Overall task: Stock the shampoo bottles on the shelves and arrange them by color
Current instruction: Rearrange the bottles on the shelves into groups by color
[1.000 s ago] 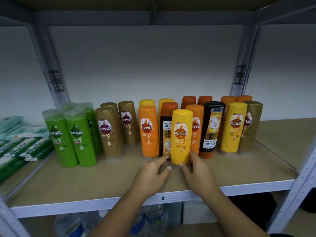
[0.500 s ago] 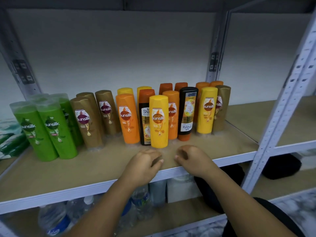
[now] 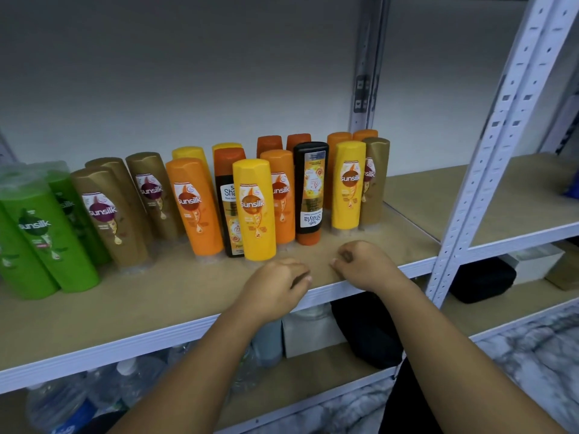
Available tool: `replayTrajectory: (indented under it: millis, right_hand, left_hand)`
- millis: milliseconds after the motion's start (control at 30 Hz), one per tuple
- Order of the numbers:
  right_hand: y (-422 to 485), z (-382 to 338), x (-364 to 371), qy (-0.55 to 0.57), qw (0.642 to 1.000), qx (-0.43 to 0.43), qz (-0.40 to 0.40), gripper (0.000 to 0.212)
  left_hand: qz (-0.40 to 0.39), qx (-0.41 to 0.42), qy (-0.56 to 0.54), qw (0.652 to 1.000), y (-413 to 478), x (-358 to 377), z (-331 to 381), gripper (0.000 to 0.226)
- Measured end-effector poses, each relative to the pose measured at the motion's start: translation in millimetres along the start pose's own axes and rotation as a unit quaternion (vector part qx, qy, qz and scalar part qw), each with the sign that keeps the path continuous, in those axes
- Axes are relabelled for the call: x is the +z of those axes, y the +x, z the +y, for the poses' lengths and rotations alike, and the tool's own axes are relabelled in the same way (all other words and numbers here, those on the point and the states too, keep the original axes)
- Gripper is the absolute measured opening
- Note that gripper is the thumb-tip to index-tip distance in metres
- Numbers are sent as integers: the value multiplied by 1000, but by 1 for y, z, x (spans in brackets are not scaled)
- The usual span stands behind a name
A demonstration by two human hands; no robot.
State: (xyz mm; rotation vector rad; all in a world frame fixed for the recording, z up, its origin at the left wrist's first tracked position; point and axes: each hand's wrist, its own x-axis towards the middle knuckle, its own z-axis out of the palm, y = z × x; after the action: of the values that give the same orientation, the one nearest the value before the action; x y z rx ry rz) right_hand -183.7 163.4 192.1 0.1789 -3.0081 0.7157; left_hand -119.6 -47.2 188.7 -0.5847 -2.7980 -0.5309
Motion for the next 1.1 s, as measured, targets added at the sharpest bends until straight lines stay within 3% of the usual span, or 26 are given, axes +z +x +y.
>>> replayTrajectory:
  millis: [167,367,567,733,1100]
  right_hand:
    - [10,20,-11,12,998,48,47,27]
    - [33,42,-27,136,978,93,128,36]
    - [52,49,-31,242,958,76,135,78]
    - [64,50,-28,276,951,13,138,62]
    - [55,43,-28,259,949,56,171,53]
  left_hand:
    - [-22,13,-13,1000,20,11,9,36]
    - [-23,21,-12,999,33,21,8,45]
    - [-15,7,-14,1000,37,29,2,52]
    - [-6,2,-10,1000,35,31,1,52]
    - [-22,-6,-7,1000,33,28,3,52]
